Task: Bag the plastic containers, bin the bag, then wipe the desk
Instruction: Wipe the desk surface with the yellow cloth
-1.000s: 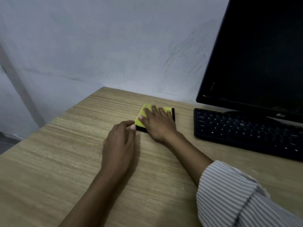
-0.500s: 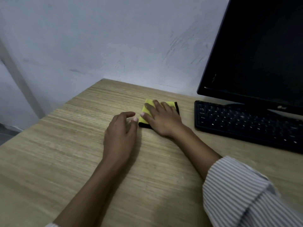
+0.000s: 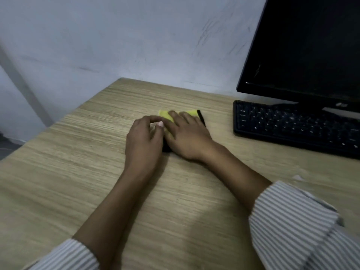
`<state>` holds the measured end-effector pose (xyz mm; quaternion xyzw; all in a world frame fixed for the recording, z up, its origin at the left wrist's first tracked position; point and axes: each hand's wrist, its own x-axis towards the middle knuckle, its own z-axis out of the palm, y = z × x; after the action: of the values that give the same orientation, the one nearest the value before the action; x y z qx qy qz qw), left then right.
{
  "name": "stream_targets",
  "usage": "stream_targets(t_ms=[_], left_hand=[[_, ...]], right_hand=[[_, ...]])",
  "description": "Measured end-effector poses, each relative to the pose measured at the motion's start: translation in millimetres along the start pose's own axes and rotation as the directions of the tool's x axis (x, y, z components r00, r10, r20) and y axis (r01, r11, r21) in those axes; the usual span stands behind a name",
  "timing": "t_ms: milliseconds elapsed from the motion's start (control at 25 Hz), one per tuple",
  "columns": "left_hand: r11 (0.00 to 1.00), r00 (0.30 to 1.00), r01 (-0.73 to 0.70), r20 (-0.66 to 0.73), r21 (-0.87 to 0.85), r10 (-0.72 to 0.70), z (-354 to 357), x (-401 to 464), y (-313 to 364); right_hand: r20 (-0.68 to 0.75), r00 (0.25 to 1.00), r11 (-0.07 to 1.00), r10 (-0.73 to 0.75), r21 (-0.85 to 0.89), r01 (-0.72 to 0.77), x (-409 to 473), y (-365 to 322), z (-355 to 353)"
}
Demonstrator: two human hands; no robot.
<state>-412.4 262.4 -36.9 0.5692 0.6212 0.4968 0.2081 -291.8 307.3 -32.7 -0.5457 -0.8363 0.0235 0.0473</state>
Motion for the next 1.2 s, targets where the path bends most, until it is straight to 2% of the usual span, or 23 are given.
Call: stream_targets(t_ms=[80, 120, 280, 360, 440, 520, 600, 640, 720, 800, 880, 960, 1080, 1160, 1200], left_hand=[[1.0, 1.0, 0.02, -0.009, -0.008, -0.02, 0, 0, 0], [1.0, 1.0, 0.018, -0.008, 0.0, -0.018, 1, 0, 1], [0.999, 1.0, -0.015, 0.006, 0.045, 0.015, 1, -1, 0], [0.999, 1.0, -0.004, -0.001, 0.038, 0.004, 0, 0, 1], [1.0, 0.999, -0.001, -0.04, 0.012, 0.001, 0, 0, 3], [1.0, 0.997, -0.007, -0.08, 0.008, 0.008, 0, 1, 3], [1.0, 0.996, 0.006, -0.085, 0.004, -0.006, -2, 0, 4], [1.0, 0.997, 0.008, -0.08, -0.001, -0.008, -3, -1, 4], [1.0, 0.998, -0.005, -0.068, -0.006, 0.004, -6, -5, 4], [1.0, 0.999, -0.003, -0.042, 0.001, 0.003, -13, -6, 2], [0.999, 1.0, 0.001, -0.011, 0.035, -0.001, -23, -5, -1], [0.996, 1.0, 0.001, -0.02, 0.087, 0.001, -36, -5, -8], [0.992, 0.999, 0.014, -0.037, 0.125, -0.009, -54, -9, -14], [0.991, 1.0, -0.015, -0.007, 0.134, 0.016, -55, -13, -13], [0.989, 0.999, -0.045, 0.018, 0.144, 0.042, -52, -15, -11]], right_hand=[[-0.015, 0.993, 0.992, -0.121, 0.031, 0.121, -38, -7, 3], [-0.028, 0.991, 0.991, -0.127, 0.046, 0.128, -52, -1, 2], [-0.018, 0.992, 0.992, 0.122, 0.025, -0.121, -8, 39, 0], [-0.017, 0.985, 0.985, 0.173, 0.016, -0.172, 26, 31, 1], [-0.005, 0.996, 0.996, 0.091, -0.016, -0.091, 38, 5, 3], [0.028, 0.998, 0.998, -0.054, -0.022, 0.054, 21, -21, 4], [0.024, 0.987, 0.988, -0.157, -0.003, 0.157, -7, -27, 7], [-0.002, 0.987, 0.987, -0.163, 0.001, 0.163, -17, -20, 8], [-0.042, 0.998, 0.999, -0.05, 0.013, 0.051, -14, 6, 4], [-0.008, 0.992, 0.992, 0.125, 0.034, -0.125, 12, 33, 0], [0.006, 0.981, 0.98, 0.196, 0.044, -0.196, 39, 32, 1], [-0.004, 0.993, 0.993, 0.117, 0.036, -0.116, 50, 3, 4], [-0.023, 0.996, 0.995, -0.087, 0.043, 0.088, 14, -39, 6], [-0.048, 0.992, 0.991, -0.118, 0.061, 0.121, -24, -33, 5], [-0.057, 0.995, 0.995, -0.084, 0.056, 0.087, -36, -20, 3]])
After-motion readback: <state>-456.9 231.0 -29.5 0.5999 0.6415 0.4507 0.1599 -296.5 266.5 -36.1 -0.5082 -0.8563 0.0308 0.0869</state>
